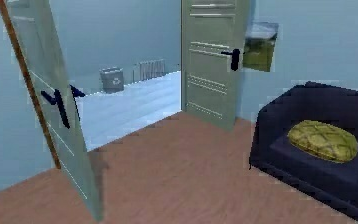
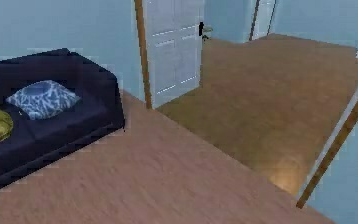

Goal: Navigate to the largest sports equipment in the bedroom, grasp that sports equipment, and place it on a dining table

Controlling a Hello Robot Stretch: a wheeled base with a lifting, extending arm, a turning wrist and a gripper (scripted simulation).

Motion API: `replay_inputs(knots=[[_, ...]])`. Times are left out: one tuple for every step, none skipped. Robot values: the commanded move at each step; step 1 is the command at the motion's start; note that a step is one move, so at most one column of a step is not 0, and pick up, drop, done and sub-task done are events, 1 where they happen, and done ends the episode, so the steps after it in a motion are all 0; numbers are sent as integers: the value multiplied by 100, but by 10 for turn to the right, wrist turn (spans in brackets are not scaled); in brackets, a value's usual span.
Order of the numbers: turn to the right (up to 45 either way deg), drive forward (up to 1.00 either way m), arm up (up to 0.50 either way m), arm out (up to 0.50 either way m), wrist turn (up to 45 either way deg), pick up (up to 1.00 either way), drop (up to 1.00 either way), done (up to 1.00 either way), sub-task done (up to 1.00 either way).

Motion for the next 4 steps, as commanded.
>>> replay_inputs(knots=[[0,100,0,0,0,0,0,0,0],[0,50,0,0,0,0,0,0,0],[-180,0,0,0,0,0,0,0,0],[0,100,0,0,0,0,0,0,0]])
